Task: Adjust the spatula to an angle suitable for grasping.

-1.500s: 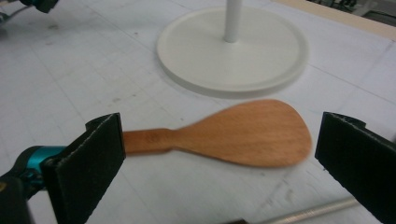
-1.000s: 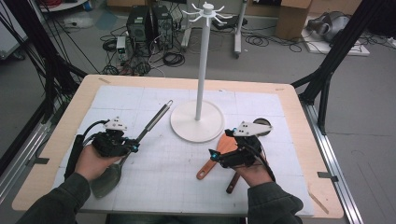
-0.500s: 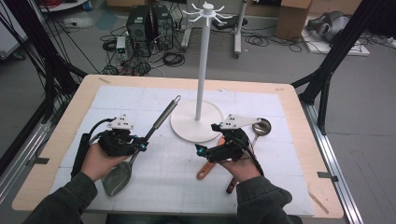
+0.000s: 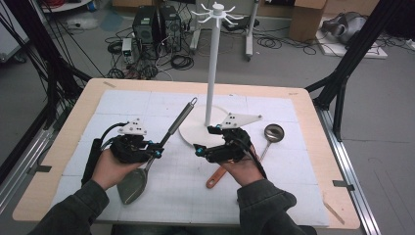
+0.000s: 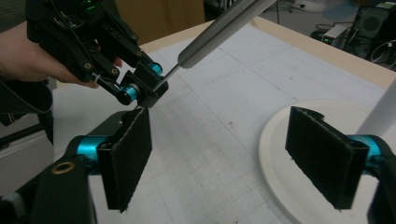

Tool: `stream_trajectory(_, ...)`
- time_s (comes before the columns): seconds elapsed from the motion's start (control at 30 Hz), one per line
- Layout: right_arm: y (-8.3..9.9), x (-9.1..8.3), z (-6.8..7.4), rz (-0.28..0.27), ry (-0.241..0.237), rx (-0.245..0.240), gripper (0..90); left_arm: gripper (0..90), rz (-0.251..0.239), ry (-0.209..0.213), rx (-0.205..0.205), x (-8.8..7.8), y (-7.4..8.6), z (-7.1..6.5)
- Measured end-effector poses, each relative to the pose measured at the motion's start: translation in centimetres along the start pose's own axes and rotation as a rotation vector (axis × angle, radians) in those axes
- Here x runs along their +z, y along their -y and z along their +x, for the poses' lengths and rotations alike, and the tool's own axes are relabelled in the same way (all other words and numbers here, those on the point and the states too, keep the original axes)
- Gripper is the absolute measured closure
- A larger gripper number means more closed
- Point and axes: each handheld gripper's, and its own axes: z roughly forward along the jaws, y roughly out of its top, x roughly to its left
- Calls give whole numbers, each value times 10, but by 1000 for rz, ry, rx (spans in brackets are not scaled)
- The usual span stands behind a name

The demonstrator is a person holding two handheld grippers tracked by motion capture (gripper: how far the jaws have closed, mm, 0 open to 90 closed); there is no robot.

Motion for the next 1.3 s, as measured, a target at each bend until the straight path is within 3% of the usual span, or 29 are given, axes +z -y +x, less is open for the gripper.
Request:
stream_trajectory(0.3,-14,15,7,16,-31,-4,302,747,-15,32,25,8,-11,-13)
stream_trajectory(0.63,-24,26,9,17,-46,36,400,747,-20,61,51,16,-19,-24)
stream_trajectory(0.8,-25,28,8,27,-30,66,481,747,-26,68,56,18,-21,-28)
stream_trajectory(1.03,-25,28,4,46,-13,93,570,745,-26,77,55,21,-20,-27)
stream_trajectory(1.2,-24,27,1,47,-27,114,594,738,-26,85,61,21,-20,-26)
stream_trajectory(1.3,-24,26,0,46,-45,115,625,727,-34,120,44,19,-19,-22)
